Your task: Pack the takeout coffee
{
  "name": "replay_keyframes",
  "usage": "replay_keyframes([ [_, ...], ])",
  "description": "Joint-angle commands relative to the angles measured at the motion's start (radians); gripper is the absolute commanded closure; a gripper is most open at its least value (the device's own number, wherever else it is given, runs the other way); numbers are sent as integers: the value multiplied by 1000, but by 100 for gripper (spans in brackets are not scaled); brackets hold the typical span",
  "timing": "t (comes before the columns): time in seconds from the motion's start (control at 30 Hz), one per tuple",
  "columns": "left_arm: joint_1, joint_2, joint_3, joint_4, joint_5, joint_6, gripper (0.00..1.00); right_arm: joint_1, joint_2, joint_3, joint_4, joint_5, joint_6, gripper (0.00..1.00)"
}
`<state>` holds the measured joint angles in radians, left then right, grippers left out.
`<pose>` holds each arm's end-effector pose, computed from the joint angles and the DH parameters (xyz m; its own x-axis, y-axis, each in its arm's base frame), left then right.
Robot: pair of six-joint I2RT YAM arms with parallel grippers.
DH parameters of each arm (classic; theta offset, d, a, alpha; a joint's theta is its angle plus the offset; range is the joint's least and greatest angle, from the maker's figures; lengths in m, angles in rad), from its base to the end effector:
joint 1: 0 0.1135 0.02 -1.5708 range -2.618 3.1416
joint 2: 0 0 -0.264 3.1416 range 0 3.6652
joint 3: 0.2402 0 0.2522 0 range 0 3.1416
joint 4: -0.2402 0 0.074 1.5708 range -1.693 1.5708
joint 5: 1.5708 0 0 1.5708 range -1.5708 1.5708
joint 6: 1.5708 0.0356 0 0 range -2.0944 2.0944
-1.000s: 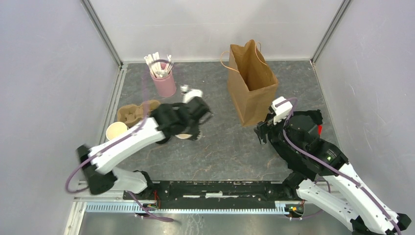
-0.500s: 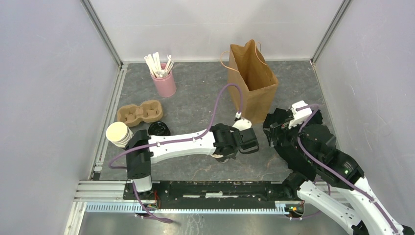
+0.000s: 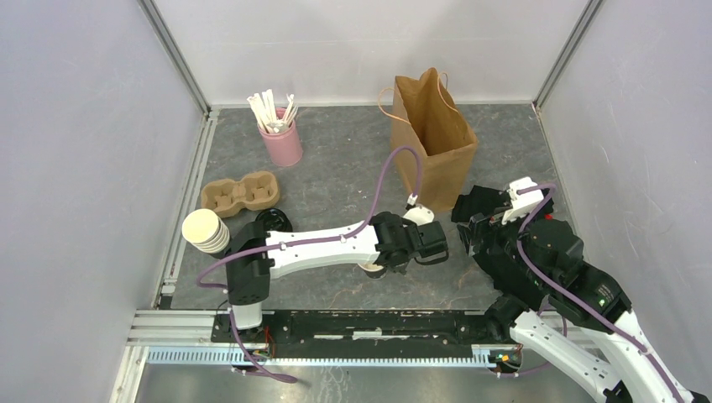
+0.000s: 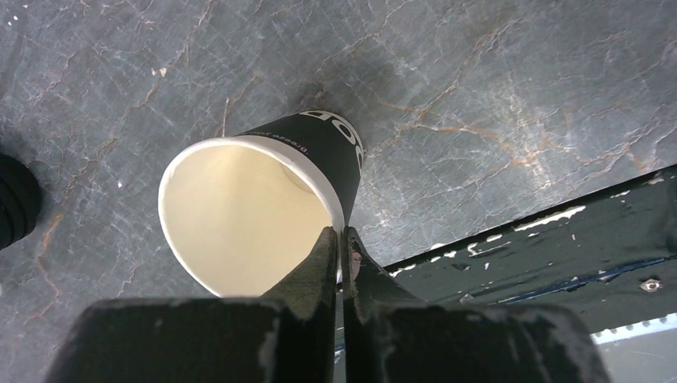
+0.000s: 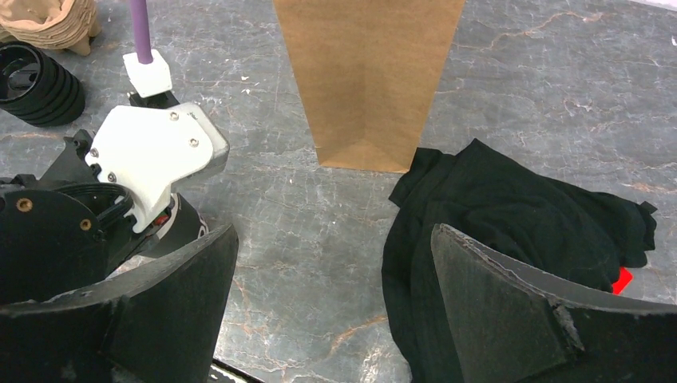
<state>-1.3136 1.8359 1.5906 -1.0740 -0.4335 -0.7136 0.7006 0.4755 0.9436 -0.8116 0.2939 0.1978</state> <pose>0.1080 -0.3519 0.2640 -0.7433 0.4909 -0.4544 0.4822 0.8641 0.1447 0.0667 0.0428 0.3620 -0.3327 -0.0345 -0.9424 -0.3500 0.9325 0.0894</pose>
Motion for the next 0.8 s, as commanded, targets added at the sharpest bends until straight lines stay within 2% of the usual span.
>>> replay_keyframes([
  [0.0,-14,1,33,-40,-30,-37,90,6,-7,36,-4,29,10,2],
  [0.27,-15,0,42,-38,-19,-54,79,5,-14,14,6,16,-7,2],
  [0.33,-16,-3,45,-40,-20,-64,71,5,-15,12,6,12,-12,2],
  [0.43,-21,-16,91,-65,-32,-77,53,5,-17,9,7,13,-23,2],
  [0.6,-26,-70,218,-212,-82,-109,29,5,-7,-19,17,17,-49,2],
  [0.7,-3,-187,180,-249,-133,-153,16,4,6,-14,8,15,-55,2],
  [0.77,66,-305,89,-232,-114,-163,11,5,12,14,-11,15,-54,2],
])
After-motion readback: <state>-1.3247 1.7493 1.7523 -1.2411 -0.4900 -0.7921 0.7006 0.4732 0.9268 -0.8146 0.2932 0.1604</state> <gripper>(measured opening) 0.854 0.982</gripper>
